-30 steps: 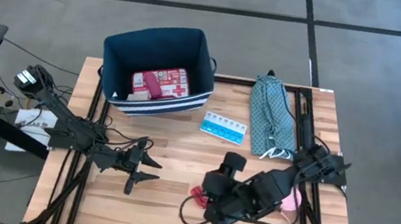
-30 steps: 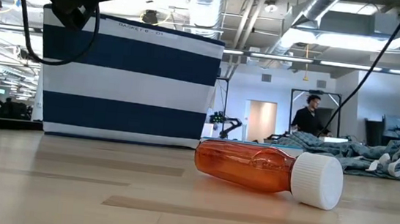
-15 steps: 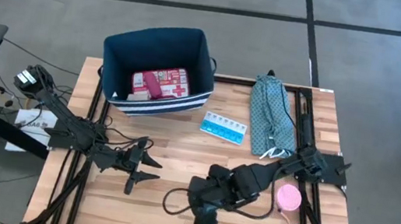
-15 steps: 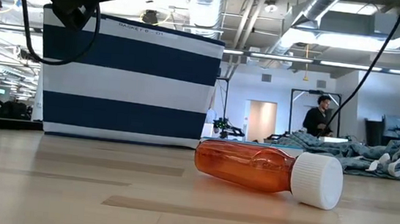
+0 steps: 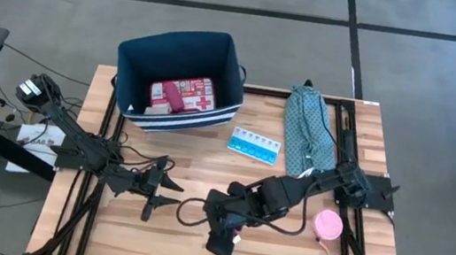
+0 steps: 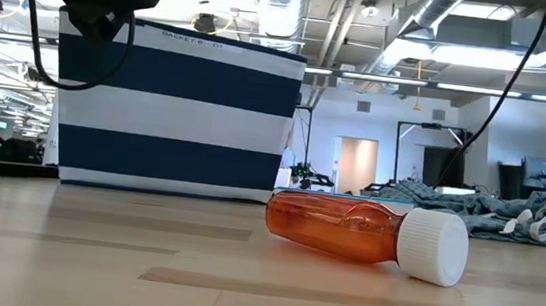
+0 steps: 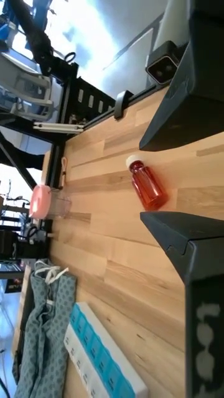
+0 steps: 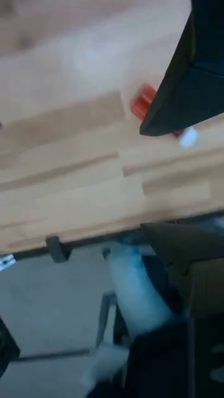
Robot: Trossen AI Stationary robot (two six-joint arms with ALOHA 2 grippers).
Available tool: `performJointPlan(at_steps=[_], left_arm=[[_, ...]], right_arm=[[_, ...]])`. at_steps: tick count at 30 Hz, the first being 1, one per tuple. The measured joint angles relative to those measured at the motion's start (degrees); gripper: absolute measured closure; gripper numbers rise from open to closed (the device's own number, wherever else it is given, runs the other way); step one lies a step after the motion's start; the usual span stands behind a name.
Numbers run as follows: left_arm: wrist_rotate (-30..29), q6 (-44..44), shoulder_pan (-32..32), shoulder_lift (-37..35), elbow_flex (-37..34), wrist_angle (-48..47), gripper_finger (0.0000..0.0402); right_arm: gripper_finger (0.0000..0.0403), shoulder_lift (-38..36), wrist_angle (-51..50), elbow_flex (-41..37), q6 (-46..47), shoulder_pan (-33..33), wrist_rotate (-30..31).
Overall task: Pick & place medical supplies in basket/bin
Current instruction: Put the red medicine bottle into the blue bin
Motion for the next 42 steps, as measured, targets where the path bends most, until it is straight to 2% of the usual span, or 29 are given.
performJointPlan(at_steps=[2,4,9,15,20,23,27,33,38,42], left_arm=[[0.02,0.0,0.0,-0.01,0.0,-1.04,0.0245],[-0.01,0.0,0.0,-0.01,0.0,-1.91,0.0245],[-0.32,3.22,0.02,-0.01,0.0,-5.32,0.0245],[-6.97,9.15,0.07,-0.01,0.0,-6.08,0.0245],[-6.13,3.63,0.04,-0.01,0.0,-5.85,0.0245],[-6.2,-0.3,0.04,-0.01,0.0,-5.86,0.0245],[-6.16,-0.64,0.04,-0.01,0.0,-5.88,0.0245],[-6.12,-1.89,0.04,-0.01,0.0,-5.92,0.0245],[-5.62,-6.36,0.04,-0.01,0.0,-5.92,0.0245],[-4.32,-7.74,0.04,-0.01,0.0,-5.92,0.0245]], right_arm=[[0.0168,0.0,-0.01,0.0,0.48,-0.35,-2.89],[0.0168,0.11,0.03,0.02,-0.57,-0.38,-2.82],[0.0168,0.99,-2.46,0.04,8.44,0.03,0.59],[0.0168,3.56,-13.93,0.09,14.62,2.08,9.14],[0.0168,6.62,-20.26,0.04,13.01,3.79,8.98],[0.0168,7.91,-20.07,0.04,12.46,5.31,11.28],[0.0168,8.24,-20.12,0.02,11.51,6.72,13.19],[0.0168,5.01,-20.12,0.02,11.88,8.89,17.37],[0.0168,1.55,-20.11,-0.02,14.44,12.0,26.41],[0.0168,-3.15,-20.09,-5.05,17.67,13.89,28.97]])
